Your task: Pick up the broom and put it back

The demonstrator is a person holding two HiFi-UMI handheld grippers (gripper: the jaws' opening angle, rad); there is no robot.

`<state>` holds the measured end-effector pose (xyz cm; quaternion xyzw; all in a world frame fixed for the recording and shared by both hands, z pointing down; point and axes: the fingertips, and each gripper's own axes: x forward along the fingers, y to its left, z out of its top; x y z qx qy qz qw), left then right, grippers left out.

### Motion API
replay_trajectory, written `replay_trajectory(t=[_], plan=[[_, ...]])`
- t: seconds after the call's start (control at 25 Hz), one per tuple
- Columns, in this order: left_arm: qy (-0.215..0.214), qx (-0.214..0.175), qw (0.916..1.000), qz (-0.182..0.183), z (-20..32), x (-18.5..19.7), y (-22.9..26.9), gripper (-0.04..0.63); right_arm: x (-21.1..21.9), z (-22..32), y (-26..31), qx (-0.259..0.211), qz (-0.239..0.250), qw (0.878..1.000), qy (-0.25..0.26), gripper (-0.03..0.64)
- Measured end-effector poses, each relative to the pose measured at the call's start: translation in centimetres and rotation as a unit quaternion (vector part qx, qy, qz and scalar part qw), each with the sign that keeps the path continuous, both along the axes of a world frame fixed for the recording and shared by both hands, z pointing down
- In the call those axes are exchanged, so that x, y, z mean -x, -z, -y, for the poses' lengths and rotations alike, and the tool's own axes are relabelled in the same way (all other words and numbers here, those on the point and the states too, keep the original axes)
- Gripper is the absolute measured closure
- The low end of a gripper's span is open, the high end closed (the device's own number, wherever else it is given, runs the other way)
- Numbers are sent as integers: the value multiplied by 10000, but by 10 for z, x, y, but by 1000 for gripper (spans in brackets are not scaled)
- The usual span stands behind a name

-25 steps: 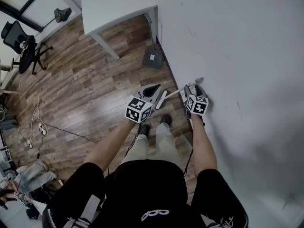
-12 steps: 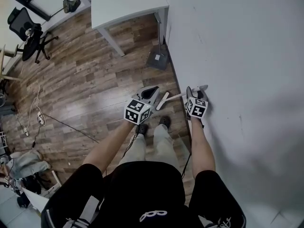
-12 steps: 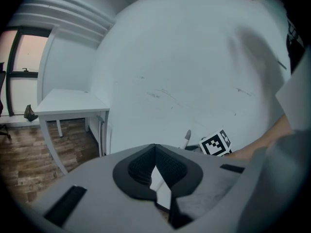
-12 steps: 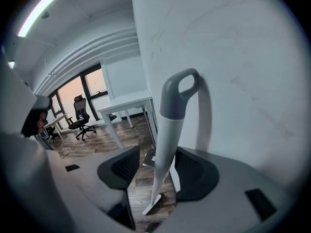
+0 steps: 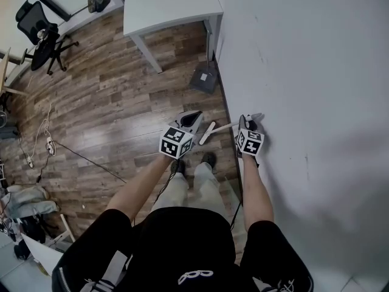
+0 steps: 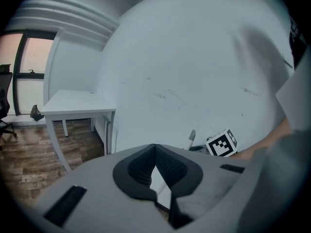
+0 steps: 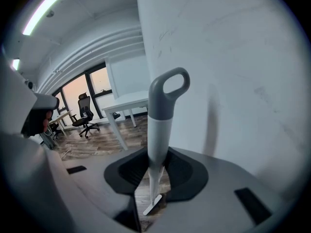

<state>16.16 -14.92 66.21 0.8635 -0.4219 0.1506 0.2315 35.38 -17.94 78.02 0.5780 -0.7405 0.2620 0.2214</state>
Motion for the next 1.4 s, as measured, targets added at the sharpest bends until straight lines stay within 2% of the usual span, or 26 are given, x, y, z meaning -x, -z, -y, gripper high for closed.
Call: replay_trajectory(t=[0.32,0.56,0.88,1.16,1.4], plan=[[106,-33,9999,-99,-13,18,6,578,30,-11,9,-31,2,9991,417,500],[328,-132,9993,-154,-26,58,20,578,66,-30,26,-64,-127,9975,686,501],[594,-425,9972,-172,-39,114,50,578,101,-44,65,-349,-357,9956,789,500],[1010,-620,9926,-269,-45,170,82,577,131,-43,131,-875,-272,9921,861,500],[1159,-846,9890,-352,-51,199,110,578,172,-31,209,-1526,42,9825,1071,500]])
